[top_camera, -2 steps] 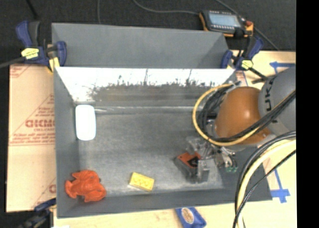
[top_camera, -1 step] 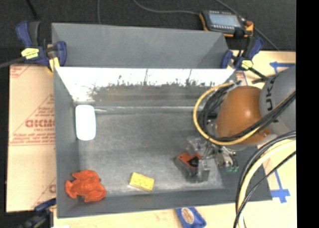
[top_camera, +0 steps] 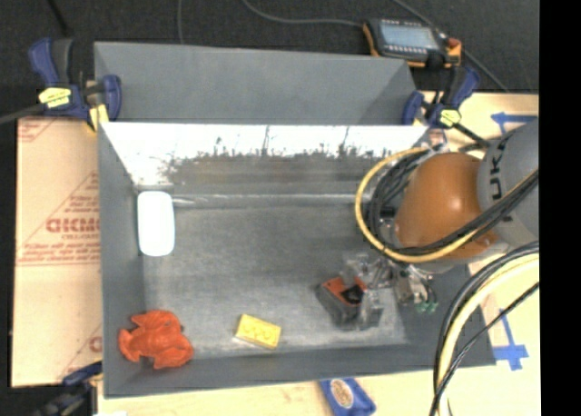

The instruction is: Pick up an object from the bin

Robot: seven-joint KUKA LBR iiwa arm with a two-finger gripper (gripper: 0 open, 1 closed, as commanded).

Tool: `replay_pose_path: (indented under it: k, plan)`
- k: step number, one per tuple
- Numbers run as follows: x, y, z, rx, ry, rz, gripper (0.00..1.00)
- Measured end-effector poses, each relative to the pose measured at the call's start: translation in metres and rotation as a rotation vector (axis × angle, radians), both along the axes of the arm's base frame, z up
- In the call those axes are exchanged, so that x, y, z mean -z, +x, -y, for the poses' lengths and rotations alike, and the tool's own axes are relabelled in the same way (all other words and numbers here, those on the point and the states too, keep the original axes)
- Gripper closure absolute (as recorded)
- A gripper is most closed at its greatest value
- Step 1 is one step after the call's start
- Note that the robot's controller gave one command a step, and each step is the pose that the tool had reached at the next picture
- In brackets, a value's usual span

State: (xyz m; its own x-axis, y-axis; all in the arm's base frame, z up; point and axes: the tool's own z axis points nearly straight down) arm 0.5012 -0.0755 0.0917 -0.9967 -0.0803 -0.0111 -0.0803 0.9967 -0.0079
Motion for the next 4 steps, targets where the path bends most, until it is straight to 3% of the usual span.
replay_pose_path:
  k: [2, 4]
  plan:
    - [-0.014, -0.001, -0.001, -0.001, 0.006, -0.012, 1.00]
    - [-0.052, -0.003, -0.001, 0.000, 0.006, -0.017, 1.00]
